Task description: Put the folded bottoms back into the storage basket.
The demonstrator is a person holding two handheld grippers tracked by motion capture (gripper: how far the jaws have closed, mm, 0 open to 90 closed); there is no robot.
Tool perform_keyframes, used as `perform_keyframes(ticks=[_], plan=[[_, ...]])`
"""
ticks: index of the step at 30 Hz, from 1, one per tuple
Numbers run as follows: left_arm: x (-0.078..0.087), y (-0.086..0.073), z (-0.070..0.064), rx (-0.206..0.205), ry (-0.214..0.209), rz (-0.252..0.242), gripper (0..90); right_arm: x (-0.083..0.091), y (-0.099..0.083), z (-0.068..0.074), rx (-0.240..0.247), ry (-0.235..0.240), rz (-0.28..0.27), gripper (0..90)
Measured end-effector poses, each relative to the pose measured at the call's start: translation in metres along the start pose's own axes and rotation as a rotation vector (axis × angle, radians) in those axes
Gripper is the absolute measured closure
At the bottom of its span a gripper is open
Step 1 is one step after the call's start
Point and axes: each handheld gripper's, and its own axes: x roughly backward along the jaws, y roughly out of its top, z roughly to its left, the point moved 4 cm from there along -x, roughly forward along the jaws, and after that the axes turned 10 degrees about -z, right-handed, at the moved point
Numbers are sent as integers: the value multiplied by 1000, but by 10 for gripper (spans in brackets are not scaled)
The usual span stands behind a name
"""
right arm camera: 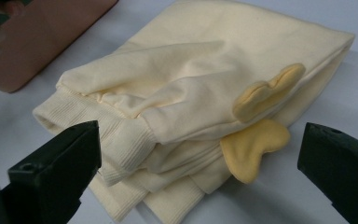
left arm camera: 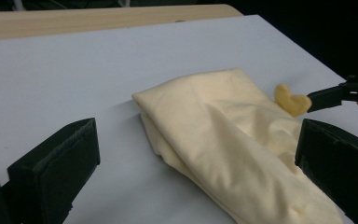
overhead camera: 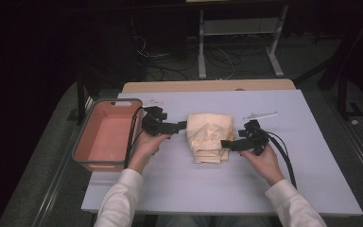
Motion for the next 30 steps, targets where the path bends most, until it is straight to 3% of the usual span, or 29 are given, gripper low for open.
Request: perform_keyframes(ticks=[12, 24, 30], plan=[[-19, -11, 12, 35, 34, 28, 0, -14, -2, -3, -41, -27, 2, 0], [-37, -23, 19, 68, 49, 54, 0, -27, -9, -9, -135, -31, 73, 0], [-47, -30, 20, 111, 53, 79, 0, -30, -13, -10, -178, -40, 116, 0]])
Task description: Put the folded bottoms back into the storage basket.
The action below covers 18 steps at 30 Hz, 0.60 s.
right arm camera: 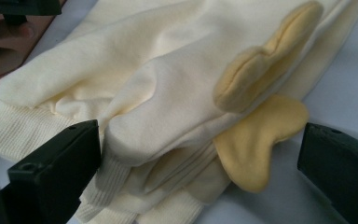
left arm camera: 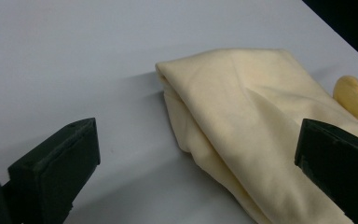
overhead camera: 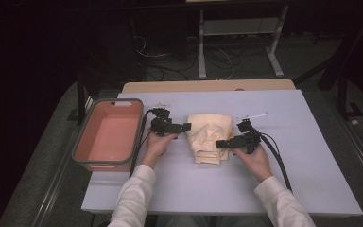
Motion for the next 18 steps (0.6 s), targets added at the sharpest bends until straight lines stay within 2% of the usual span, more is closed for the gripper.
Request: perform_keyframes(ticks=[3, 5, 8, 13, 14, 15, 18], plan=[[-5, -3, -1, 11, 0, 8, 20, -1, -1, -2, -28, 6, 10, 0], [-9, -5, -1, 24, 5, 1, 38, -2, -1, -2, -25, 5, 13, 14], [-13, -6, -1, 34, 9, 3, 64, -1, -1, 0, -36, 29, 15, 92], [-18, -9, -2, 43, 16, 6, 111, -1, -2, 1, -43, 24, 19, 152], [-18, -9, -2, 43, 16, 6, 127, -1, -2, 1, -43, 24, 19, 152], [-19, -10, -1, 46, 40, 11, 153, -1, -2, 2, -41, 26, 20, 177], [-21, -11, -2, 54, 36, 21, 210, -1, -2, 2, -53, 32, 22, 212]])
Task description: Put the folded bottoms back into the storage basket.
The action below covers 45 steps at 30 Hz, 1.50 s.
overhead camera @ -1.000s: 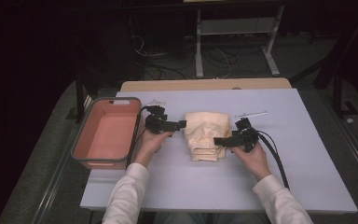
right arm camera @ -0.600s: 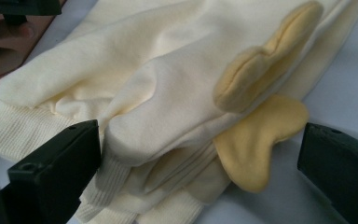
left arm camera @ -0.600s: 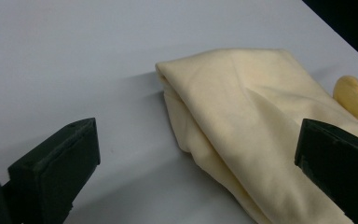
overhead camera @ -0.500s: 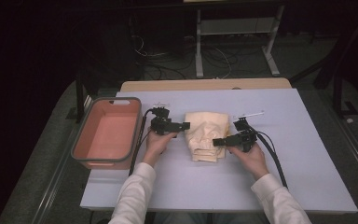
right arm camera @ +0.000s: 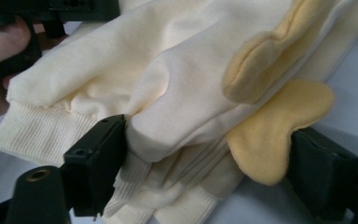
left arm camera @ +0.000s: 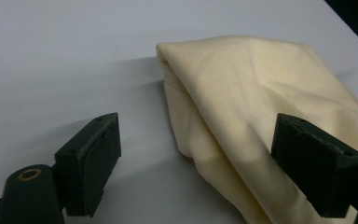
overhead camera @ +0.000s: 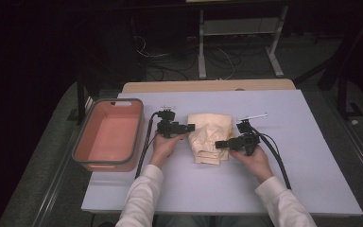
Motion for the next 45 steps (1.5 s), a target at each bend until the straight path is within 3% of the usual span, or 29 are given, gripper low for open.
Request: perform_keyframes(ticks=[10, 14, 17, 19, 24, 31, 38, 45], plan=[[-5, -2, -4, 51, -37, -9, 348, -2, -1, 0, -37, 35, 14, 320], [-9, -5, -8, 87, -71, -6, 446, -3, -1, 0, -80, 70, 34, 393], [-11, -6, -10, 97, -68, -3, 471, -3, -2, 0, -106, 85, 34, 450], [-12, -6, -10, 125, -75, -4, 498, -3, -2, 0, -113, 91, 33, 491], [-13, -7, -11, 131, -77, 3, 570, -2, -2, 2, -91, 99, 21, 573], [-13, -6, -13, 182, -110, 13, 704, 0, -5, 5, -60, 103, -12, 623], [-13, -5, -13, 194, -126, 9, 726, 2, -6, 8, -26, 95, -24, 639], [-9, -1, -16, 183, -132, 8, 735, 4, -6, 8, -36, 113, -21, 652]])
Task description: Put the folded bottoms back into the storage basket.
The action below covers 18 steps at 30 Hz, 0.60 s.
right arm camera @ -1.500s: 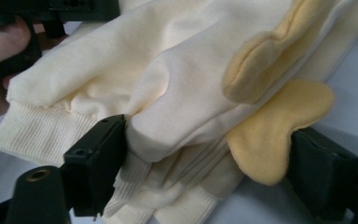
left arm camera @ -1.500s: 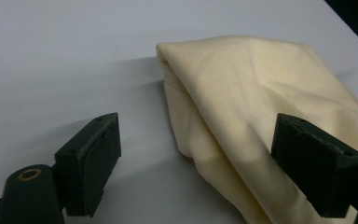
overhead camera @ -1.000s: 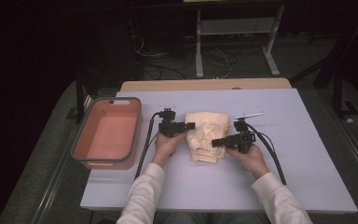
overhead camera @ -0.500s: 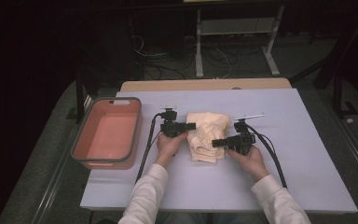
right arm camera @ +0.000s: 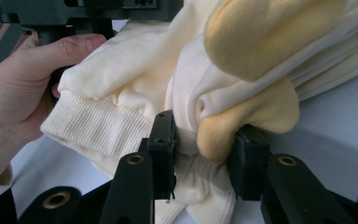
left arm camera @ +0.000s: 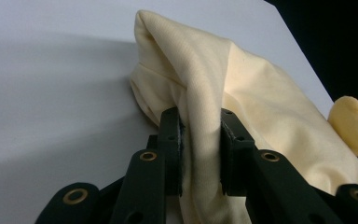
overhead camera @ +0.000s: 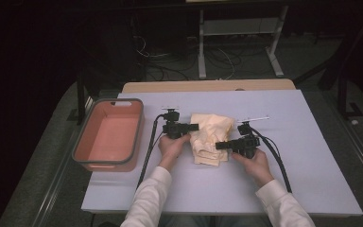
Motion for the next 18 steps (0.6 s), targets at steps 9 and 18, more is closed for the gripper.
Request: perform_keyframes(ticks=[9, 18], plan=[[8, 7, -7, 7, -25, -15, 737, 5, 3, 4, 4, 9, -1, 667], [20, 22, -24, -38, -34, -21, 739, 17, 12, 20, 40, 8, -19, 668]])
